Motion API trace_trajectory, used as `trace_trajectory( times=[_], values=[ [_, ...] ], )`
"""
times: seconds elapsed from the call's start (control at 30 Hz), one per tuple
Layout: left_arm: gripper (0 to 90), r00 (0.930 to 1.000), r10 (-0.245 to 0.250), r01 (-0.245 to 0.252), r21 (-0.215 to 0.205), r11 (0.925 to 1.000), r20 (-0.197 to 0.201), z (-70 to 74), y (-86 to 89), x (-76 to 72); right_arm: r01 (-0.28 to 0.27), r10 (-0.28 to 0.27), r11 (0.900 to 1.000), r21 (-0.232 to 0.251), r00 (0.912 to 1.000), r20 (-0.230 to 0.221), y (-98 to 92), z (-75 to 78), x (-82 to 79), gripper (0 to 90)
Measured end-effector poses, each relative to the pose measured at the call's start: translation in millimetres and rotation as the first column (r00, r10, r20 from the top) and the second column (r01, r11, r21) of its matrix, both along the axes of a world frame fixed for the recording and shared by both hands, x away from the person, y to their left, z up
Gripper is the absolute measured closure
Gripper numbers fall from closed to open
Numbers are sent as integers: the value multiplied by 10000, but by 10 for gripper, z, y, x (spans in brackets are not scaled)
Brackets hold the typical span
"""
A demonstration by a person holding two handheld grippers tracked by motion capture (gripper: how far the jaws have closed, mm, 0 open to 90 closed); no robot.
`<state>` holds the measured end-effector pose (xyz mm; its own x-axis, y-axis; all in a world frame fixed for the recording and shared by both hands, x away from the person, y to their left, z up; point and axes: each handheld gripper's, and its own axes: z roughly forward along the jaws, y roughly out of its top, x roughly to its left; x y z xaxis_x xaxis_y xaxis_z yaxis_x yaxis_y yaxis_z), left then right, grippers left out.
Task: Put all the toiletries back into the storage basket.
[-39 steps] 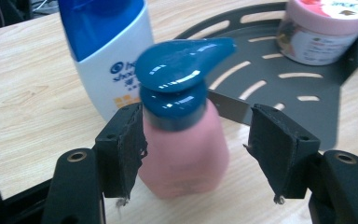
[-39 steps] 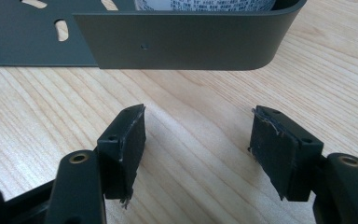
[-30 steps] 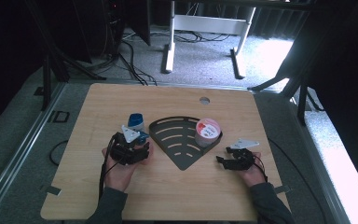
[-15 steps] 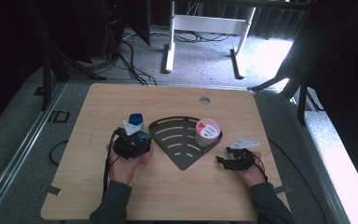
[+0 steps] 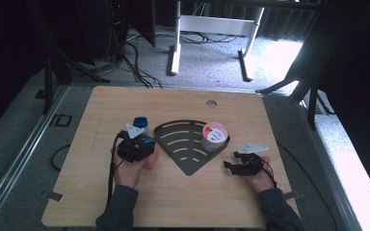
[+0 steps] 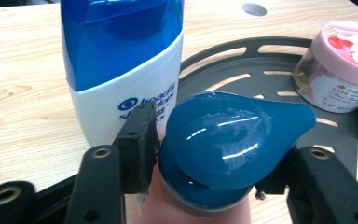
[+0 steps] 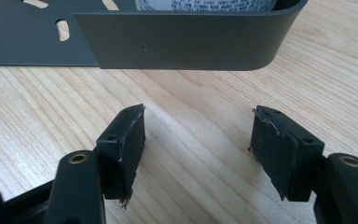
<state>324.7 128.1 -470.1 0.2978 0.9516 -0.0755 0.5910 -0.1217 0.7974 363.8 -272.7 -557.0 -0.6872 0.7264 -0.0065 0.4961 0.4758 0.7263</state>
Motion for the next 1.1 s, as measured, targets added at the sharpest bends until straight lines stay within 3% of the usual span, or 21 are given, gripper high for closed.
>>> trace_trajectory(
  times=[0.47, 0.77, 1.1],
  values=[
    [527, 9997, -245, 246, 429, 9988, -33, 35, -29, -31, -28, 28, 10000, 22, 10000, 4, -4, -2, -1, 345],
    [529, 9978, -597, 601, 126, 9981, -289, 54, -43, -77, -20, 20, 10000, 29, 10000, 5, -3, -3, -1, 343],
    [529, 9935, -1135, 1136, 70, 9935, -106, 204, -159, -130, -15, 16, 10000, 44, 10000, -3, -3, -3, -2, 342]
  ],
)
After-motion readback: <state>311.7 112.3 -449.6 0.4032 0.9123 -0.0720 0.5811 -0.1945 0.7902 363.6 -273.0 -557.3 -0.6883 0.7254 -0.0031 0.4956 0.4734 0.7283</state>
